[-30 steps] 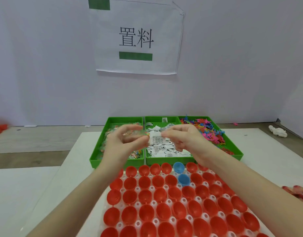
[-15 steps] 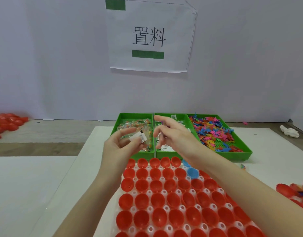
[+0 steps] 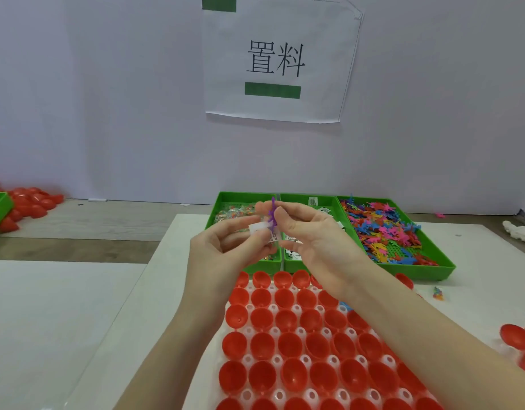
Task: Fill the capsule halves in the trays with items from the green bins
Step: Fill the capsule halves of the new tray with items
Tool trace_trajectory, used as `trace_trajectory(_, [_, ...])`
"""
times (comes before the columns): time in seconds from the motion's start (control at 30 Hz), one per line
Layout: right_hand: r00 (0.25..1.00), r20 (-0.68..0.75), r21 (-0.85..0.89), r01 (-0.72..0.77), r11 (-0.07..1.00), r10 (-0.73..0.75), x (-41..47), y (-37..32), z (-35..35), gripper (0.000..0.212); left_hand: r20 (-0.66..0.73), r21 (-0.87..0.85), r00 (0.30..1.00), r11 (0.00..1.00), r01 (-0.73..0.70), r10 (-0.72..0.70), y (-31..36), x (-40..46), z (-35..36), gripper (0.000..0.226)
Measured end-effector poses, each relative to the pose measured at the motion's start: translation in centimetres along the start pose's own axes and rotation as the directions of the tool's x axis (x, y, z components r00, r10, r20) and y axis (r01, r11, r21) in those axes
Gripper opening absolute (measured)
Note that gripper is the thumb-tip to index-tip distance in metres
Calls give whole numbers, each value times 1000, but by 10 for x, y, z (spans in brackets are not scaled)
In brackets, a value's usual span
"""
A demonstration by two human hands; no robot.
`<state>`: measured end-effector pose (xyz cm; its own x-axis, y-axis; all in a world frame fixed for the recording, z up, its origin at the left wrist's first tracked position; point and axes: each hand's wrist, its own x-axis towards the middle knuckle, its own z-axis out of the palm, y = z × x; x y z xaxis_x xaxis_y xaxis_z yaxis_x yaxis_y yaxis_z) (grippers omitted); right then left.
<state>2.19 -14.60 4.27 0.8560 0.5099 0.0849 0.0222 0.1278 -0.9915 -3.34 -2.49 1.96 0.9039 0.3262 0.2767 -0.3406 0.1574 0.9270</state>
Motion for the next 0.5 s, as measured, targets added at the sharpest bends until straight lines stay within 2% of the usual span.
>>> trace_trajectory(0.2, [995, -18, 17, -94, 995, 94, 1, 3, 6, 39, -36, -50, 999, 998, -30, 28, 5, 3, -7, 30])
trace_trajectory(0.33, [996, 1, -27, -93, 995, 93, 2, 2, 11, 42, 13, -81, 999, 996, -36, 37, 7, 5, -13, 23])
trace_trajectory(0.43, [998, 18, -38, -52, 998, 52, 3, 1, 14, 31, 76, -116, 997, 993, 0, 9, 8, 7, -21, 21])
trace_trajectory(0.5, [1000, -24, -58, 6, 998, -7, 6, 3, 17, 23, 84, -103, 996, 995, 0, 8, 6, 10, -25, 21])
